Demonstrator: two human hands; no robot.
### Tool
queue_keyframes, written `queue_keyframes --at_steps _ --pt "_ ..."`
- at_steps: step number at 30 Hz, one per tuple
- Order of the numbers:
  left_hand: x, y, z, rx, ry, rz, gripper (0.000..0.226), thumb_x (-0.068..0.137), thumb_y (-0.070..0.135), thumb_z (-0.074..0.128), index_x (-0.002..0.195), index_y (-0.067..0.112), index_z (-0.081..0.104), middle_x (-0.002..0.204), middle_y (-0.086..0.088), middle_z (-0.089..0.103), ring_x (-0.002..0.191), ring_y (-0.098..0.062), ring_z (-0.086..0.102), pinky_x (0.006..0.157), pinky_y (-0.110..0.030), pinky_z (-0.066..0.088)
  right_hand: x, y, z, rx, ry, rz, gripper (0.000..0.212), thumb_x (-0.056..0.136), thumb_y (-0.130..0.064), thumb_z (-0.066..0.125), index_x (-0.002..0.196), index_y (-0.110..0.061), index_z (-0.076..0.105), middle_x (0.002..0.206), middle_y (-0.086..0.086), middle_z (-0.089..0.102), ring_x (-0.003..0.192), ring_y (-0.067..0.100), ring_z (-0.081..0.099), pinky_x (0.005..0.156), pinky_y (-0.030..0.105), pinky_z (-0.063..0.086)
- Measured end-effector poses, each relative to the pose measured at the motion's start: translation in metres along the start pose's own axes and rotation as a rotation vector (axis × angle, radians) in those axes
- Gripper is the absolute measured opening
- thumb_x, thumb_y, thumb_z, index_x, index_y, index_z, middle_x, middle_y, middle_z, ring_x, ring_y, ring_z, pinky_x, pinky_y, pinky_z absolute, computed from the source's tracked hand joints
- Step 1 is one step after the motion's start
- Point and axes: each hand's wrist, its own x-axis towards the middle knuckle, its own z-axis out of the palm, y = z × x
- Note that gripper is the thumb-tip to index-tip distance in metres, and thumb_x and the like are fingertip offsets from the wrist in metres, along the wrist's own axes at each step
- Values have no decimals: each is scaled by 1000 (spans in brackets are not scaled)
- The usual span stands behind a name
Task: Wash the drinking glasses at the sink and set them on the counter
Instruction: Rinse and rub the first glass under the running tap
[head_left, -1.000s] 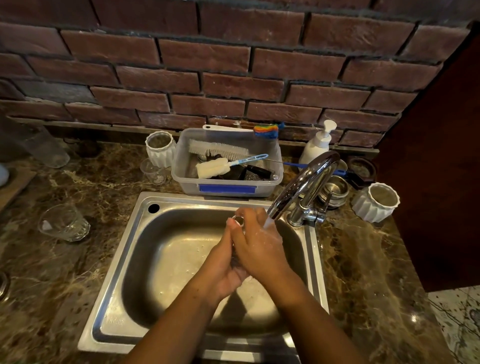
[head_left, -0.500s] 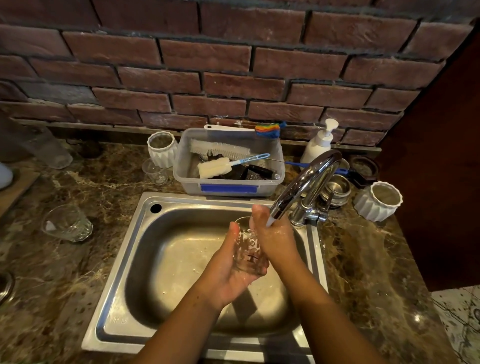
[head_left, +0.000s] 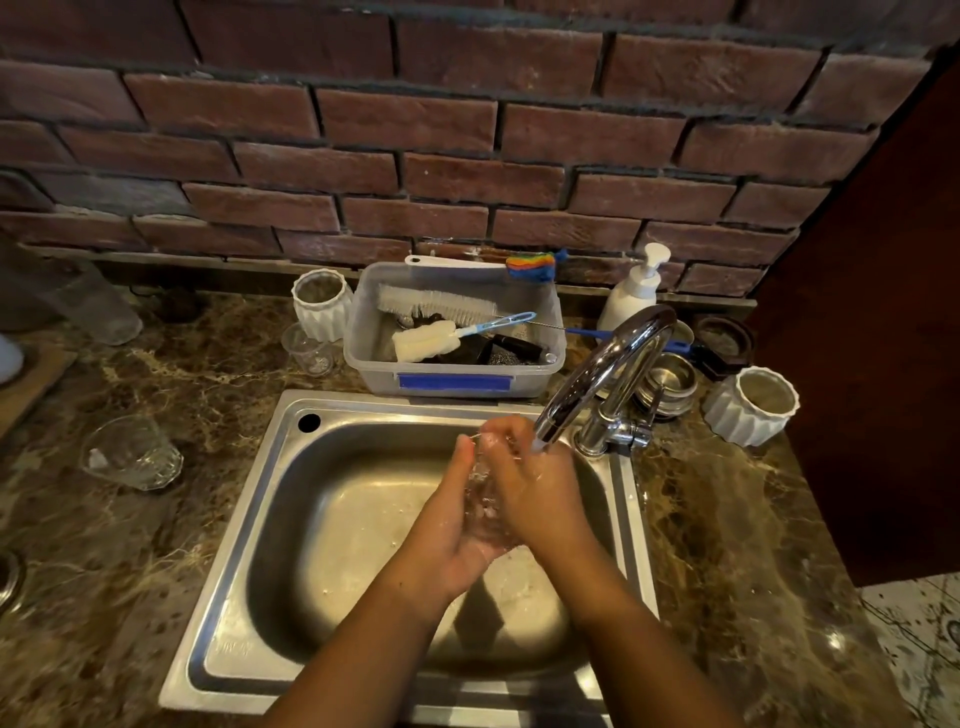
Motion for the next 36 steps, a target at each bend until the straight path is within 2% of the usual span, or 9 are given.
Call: queue_keyframes --at_steps 3,7,10,13,19,24,29,34,36 --pt "2 2 -3 -109 -8 -35 57 93 55 59 130 13 68 128 -18 70 118 -33 68 104 -47 49 -13 6 17 -386 -56 -215 55 92 -64 40 141 -40 37 134 -2 41 123 14 46 97 32 48" --pt "2 0 -7 -95 30 -48 55 96 55 55 127 11 68 122 -19 72 110 -33 72 84 -47 60 -2 3 11 -309 15 -136 19 96 -55 49 107 -39 50 97 -6 53 89 11 57 69 19 43" --pt "0 -1 -7 -21 27 -78 62 94 61 52 114 8 77 119 -18 73 105 -29 72 96 -42 54 13 2 1 74 78 191 22 93 -54 60 83 -34 59 74 -16 59 67 -3 56 55 13 35" --pt "1 -2 -6 -79 53 -83 68 85 63 61 109 2 78 105 -20 73 81 -27 71 73 -36 57 18 8 -1 628 15 334 25 102 -33 55 85 -18 63 65 -7 68 65 11 65 58 22 49" --pt "1 -5 -14 -87 24 -73 65 96 61 49 127 8 70 132 -21 66 124 -34 63 109 -47 45 1 26 3 202 -109 -97 11 85 -45 69 84 -41 59 73 -12 66 74 4 67 67 30 56" --pt "-2 -12 -5 249 10 -28 62 92 63 53 123 11 69 112 -21 74 92 -34 72 77 -44 60 24 19 -9 17 -6 -43 39 92 -55 59 77 -19 67 69 4 69 60 11 65 59 29 52" --pt "-2 -9 -2 277 -16 38 45 85 55 68 105 16 79 97 -16 74 80 -25 71 72 -37 57 25 16 -9 276 60 115 25 98 -15 63 75 -24 64 72 -9 69 80 14 68 61 21 53" --pt "-3 -6 -6 -83 -57 -25 54 98 47 54 133 7 64 130 -20 68 118 -30 68 87 -44 60 -4 20 8 -55 -50 -140 46 80 -65 57 117 -38 57 113 -5 57 99 1 60 80 18 49" --pt "-5 -9 -6 -75 -54 -18 53 99 46 52 134 8 63 130 -19 68 119 -30 67 94 -45 57 -1 16 5 -113 -8 -145 30 77 -65 59 95 -41 58 96 -8 63 83 -1 61 69 19 47"
